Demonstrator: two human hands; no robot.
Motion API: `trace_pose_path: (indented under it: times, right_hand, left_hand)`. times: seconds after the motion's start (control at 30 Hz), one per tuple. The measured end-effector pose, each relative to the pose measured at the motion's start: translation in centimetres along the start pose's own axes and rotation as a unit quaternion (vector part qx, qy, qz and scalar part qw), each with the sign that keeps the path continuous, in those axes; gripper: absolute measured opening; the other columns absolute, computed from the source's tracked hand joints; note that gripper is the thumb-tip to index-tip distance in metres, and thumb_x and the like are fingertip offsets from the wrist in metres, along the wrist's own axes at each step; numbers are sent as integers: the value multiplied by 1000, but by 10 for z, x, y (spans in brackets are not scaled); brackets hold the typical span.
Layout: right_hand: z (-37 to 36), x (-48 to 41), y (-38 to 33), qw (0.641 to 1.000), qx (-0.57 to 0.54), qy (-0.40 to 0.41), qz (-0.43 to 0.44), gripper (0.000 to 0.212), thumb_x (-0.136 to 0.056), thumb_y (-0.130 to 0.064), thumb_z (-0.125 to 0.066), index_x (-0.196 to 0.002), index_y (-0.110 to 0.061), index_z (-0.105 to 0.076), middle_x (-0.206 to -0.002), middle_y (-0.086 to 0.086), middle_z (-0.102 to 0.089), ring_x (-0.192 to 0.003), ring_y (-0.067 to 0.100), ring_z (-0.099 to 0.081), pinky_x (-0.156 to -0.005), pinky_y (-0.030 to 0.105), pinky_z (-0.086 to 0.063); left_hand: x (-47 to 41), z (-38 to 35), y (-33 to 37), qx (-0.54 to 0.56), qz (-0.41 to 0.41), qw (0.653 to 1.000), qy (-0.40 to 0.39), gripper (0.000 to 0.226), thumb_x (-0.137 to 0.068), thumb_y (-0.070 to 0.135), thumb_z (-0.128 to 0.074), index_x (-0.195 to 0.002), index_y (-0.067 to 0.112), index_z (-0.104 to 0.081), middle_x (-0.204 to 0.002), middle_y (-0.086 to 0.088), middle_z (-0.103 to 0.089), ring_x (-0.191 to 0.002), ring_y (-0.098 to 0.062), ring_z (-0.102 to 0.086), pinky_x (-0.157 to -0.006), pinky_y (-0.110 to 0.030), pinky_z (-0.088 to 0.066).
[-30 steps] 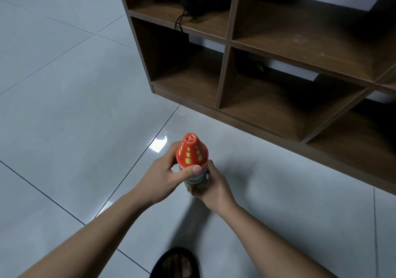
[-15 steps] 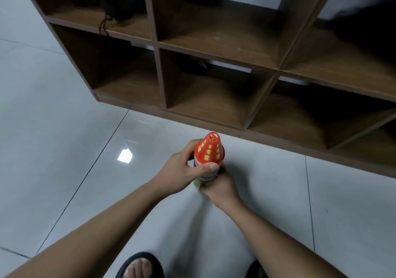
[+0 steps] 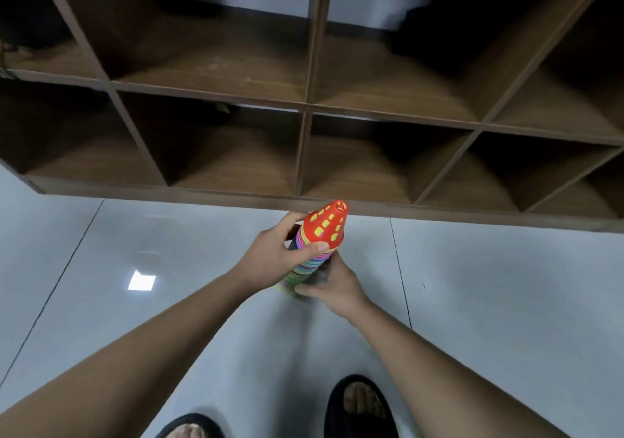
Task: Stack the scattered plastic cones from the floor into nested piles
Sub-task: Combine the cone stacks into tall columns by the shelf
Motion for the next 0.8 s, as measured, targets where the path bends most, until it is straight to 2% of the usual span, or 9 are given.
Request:
trace_pose_path:
  times: [0.07, 0.17, 0.27, 0.33, 0.47, 0.57, 0.67, 0.7, 0.8]
  right_hand:
    - [-25, -11, 9, 1000, -9, -10, -11, 95, -50, -46, -99, -129, -60, -47, -123, -19, -73, -112, 9, -72, -94, 45, -62]
    - [-51, -18, 12, 999, -22, 16, -34, 94, -44, -49, -95, -125, -53, -47, -117, -20, -72, -106, 9, -72, -89, 43, -63]
    - [-61, -23, 11, 996, -41, 49, -56, 87, -45, -46, -91, -119, -49, -47, -104, -17, -73, -90, 13, -74, -74, 44, -66]
    - [-63, -25, 13, 996, -38, 61, -59, 80, -48, -42, -87, -118, -48, -48, -97, -13, -74, -81, 17, -75, -67, 44, -66]
    - [-43, -13, 14, 993, -17, 94, -69, 68, -60, -29, -84, -116, -45, -50, -94, -11, -73, -81, 13, -73, -68, 35, -65]
    - [-22, -5, 25, 991, -6, 108, -79, 70, -60, -35, -83, -122, -46, -52, -94, -15, -73, -80, 7, -72, -66, 33, -64]
    - [4, 8, 32, 990, 29, 113, -77, 71, -64, -45, -83, -128, -47, -52, -98, -20, -73, -83, 0, -69, -60, 15, -53]
    - [10, 12, 34, 990, 37, 110, -78, 71, -65, -48, -84, -128, -48, -52, -100, -20, -72, -84, 0, -69, -61, 13, -51]
    - [26, 22, 34, 994, 44, 68, -77, 74, -64, -58, -88, -129, -48, -54, -107, -19, -75, -92, 3, -72, -76, 26, -62]
  left_hand:
    - [0, 6, -7, 19, 10, 1000, 12, 53, -86, 63, -80, -131, 47, -56, -122, 25, -72, -113, 5, -68, -94, -26, -58]
    - [3, 15, -18, 56, 17, 998, 25, 50, -88, 61, -79, -131, 47, -57, -126, 22, -72, -119, -2, -68, -101, -38, -60]
    - [13, 21, -29, 76, 15, 996, 35, 57, -90, 60, -78, -138, 44, -53, -133, 18, -67, -126, -10, -65, -102, -41, -60]
    - [17, 20, -31, 79, 9, 996, 38, 57, -91, 57, -77, -141, 44, -51, -134, 20, -65, -126, -9, -64, -101, -38, -60]
    - [15, 4, -22, 74, -9, 997, 33, 57, -91, 53, -76, -142, 41, -52, -134, 21, -67, -125, -7, -64, -98, -30, -59]
    - [11, -19, -13, 81, -11, 997, 15, 59, -92, 53, -77, -143, 40, -51, -134, 21, -66, -126, -6, -64, -95, -26, -60]
    - [10, -44, -2, 79, -8, 997, -12, 58, -90, 55, -77, -140, 42, -50, -130, 28, -65, -123, 3, -63, -94, -21, -59]
    - [10, -50, 2, 75, -6, 997, -19, 58, -90, 56, -77, -139, 44, -50, -128, 31, -65, -122, 5, -62, -92, -19, -58]
    - [8, -56, 8, 58, 0, 998, -28, 55, -89, 60, -75, -135, 49, -47, -124, 39, -62, -119, 12, -61, -86, -13, -56]
Point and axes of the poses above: each hand's wrist, its own x-axis away from the middle knuckle, its own z-axis out of the back of the hand, y = z × x, the point moved 8 cm from there along -x, towards the middle knuckle
